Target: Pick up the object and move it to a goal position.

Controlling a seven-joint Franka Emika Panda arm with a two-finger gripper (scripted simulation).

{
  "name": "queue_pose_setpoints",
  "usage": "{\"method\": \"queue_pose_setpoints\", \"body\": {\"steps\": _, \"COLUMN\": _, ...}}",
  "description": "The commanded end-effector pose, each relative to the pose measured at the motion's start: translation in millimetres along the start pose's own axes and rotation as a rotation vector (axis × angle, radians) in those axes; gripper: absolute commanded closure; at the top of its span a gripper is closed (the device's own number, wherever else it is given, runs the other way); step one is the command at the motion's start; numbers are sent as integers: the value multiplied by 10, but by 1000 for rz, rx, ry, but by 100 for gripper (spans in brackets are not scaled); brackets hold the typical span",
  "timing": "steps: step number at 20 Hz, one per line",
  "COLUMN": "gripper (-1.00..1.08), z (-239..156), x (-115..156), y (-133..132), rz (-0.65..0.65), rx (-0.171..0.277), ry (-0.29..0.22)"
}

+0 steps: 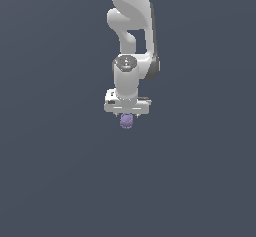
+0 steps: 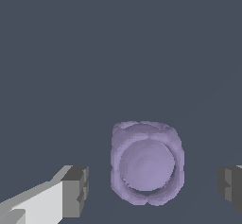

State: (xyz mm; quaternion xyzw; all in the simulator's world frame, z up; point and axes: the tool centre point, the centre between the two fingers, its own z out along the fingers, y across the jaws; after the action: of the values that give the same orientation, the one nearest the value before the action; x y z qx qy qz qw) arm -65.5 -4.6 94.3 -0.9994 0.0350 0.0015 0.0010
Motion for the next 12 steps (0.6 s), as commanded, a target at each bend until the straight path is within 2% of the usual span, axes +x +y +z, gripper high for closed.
{"method": "queue_pose_setpoints", "body": {"steps": 1, "gripper": -92, "z": 31, "x": -52, "y": 15, "rz": 6, "rx": -1, "ry": 2}}
{"method": "queue_pose_setpoints", "body": {"steps": 12, "gripper": -92, "z": 166, "x": -77, "y": 21, "rz": 7, "rx": -2, "ry": 2}}
